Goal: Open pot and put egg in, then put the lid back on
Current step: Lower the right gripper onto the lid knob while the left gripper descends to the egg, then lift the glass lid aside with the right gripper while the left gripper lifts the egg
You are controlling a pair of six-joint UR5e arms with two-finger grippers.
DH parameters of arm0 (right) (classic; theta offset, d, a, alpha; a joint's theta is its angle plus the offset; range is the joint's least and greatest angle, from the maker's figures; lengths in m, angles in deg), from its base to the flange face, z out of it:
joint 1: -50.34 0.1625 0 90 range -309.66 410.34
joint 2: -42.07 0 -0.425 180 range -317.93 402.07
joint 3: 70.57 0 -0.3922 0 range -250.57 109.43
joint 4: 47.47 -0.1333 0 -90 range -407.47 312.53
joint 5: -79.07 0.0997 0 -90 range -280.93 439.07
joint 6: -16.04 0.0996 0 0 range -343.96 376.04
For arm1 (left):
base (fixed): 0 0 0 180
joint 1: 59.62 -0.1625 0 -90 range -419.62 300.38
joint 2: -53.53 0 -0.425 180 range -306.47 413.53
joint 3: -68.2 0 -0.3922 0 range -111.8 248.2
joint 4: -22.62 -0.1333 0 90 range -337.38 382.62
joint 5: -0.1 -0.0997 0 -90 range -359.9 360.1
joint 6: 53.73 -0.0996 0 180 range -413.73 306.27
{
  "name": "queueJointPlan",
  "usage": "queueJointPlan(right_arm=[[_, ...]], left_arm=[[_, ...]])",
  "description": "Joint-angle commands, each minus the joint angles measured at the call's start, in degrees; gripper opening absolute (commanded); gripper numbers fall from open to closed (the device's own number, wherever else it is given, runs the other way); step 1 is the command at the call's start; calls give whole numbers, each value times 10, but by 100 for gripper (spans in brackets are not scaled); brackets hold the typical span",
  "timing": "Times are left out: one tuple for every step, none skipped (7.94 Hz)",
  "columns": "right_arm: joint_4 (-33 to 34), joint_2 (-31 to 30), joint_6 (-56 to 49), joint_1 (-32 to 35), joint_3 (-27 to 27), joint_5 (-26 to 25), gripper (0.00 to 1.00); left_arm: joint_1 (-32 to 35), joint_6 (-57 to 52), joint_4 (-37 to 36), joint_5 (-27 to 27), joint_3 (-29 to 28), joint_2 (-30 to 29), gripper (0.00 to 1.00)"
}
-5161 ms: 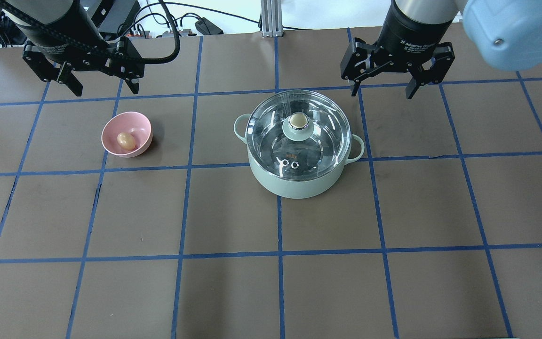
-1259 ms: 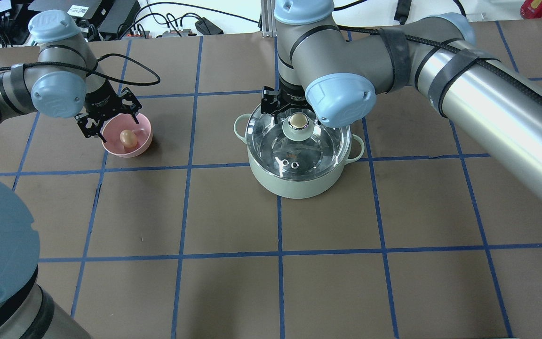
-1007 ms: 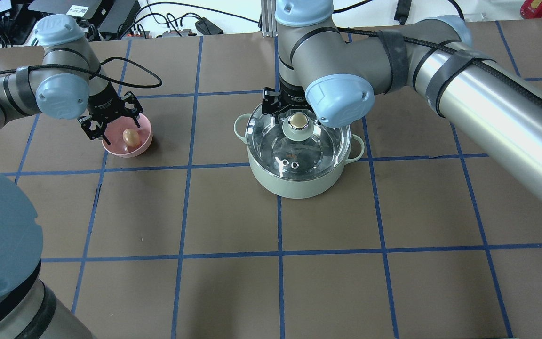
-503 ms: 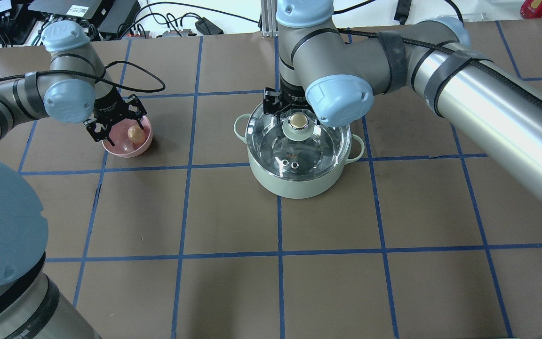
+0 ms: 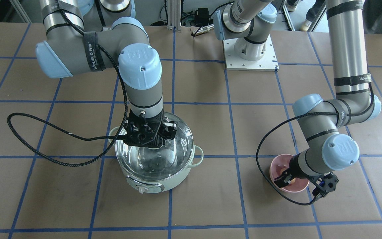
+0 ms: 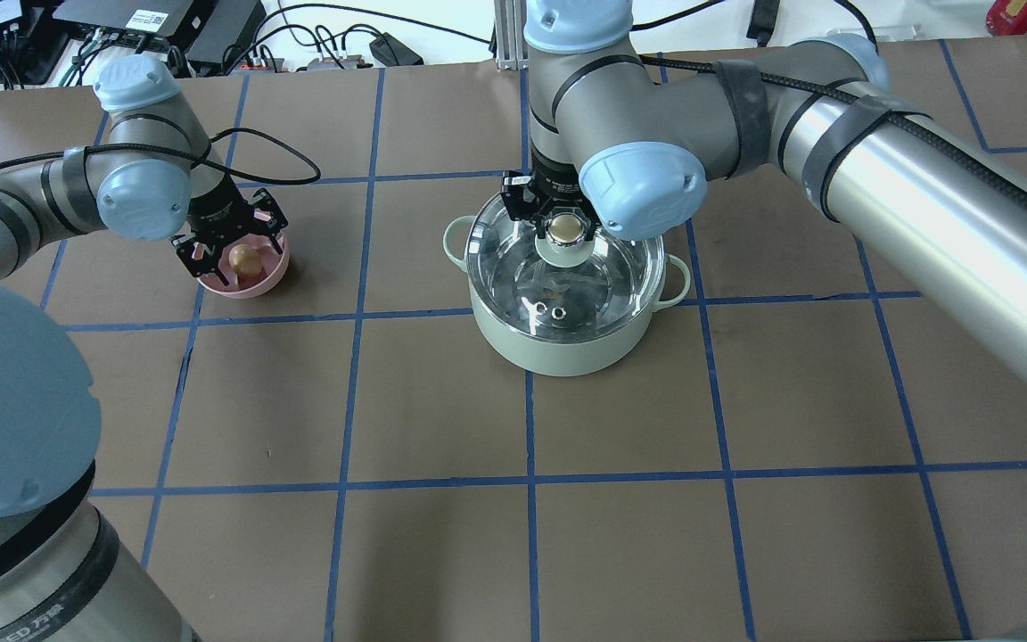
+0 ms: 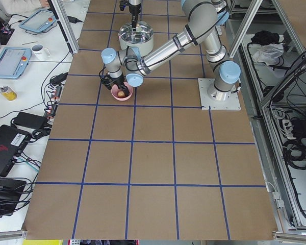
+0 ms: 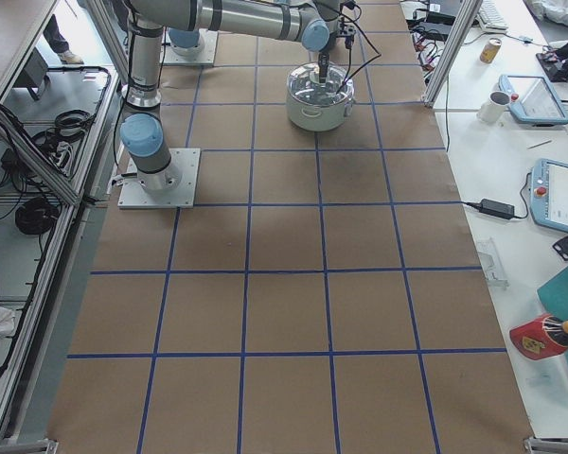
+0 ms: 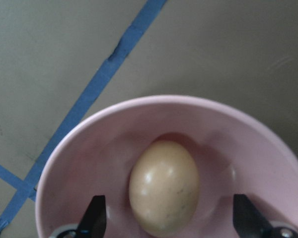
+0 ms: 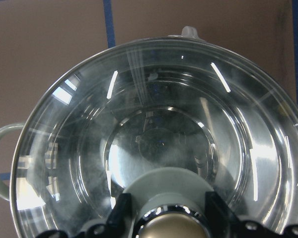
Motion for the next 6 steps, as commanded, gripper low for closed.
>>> queueJointPlan(right_arm=[[-1, -6, 0, 0, 2, 6, 0], [-3, -9, 1, -1, 5, 8, 0], [-4, -18, 1, -1, 6, 8, 0], [-6, -33, -1, -9, 7, 26, 0], [-35, -65, -7, -35, 7, 54, 0], [-83, -99, -39, -76, 7, 84, 0]], left_arm=[[0, 0, -4, 7, 0, -3, 81], [0, 2, -3, 8, 0, -3, 59], [0, 2, -4, 10, 0, -3, 28], [0, -1, -4, 11, -1, -3, 14], [0, -3, -4, 9, -3, -3, 0], [0, -9, -4, 8, -3, 2, 0]])
